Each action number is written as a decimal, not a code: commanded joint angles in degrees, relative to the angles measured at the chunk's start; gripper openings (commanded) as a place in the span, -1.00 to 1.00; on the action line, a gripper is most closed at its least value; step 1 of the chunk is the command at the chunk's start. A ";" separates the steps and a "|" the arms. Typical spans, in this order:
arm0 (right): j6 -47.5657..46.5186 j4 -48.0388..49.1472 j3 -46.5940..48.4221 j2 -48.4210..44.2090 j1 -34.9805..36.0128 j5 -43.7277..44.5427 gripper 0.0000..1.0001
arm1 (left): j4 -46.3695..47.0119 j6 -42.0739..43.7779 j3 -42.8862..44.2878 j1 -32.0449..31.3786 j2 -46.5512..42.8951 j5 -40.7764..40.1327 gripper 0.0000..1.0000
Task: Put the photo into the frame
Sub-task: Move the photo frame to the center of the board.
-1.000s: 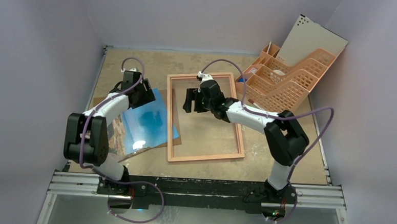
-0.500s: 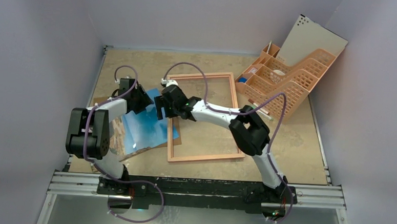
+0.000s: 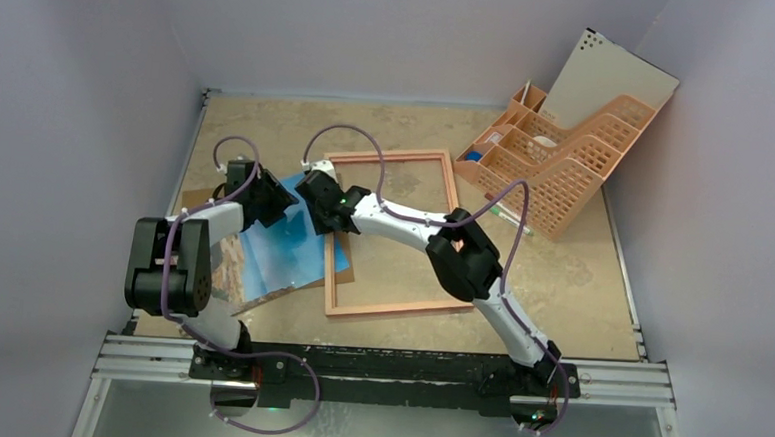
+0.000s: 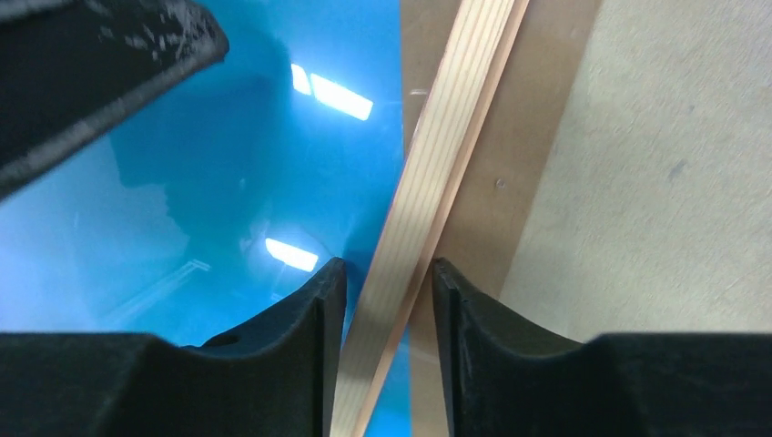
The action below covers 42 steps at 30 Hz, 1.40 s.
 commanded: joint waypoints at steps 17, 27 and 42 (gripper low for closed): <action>-10.65 -3.60 -13.95 -11.90 -0.27 -0.54 -0.51 | 0.19 -1.54 -1.75 1.11 -0.01 2.90 0.03; -11.84 -0.06 -23.52 -17.09 -2.56 1.77 -0.46 | -3.22 0.76 -0.31 1.11 -0.18 2.93 0.03; -3.72 -2.47 -10.85 -9.23 -6.02 7.41 -0.35 | -6.90 5.94 10.84 1.09 3.16 6.56 0.02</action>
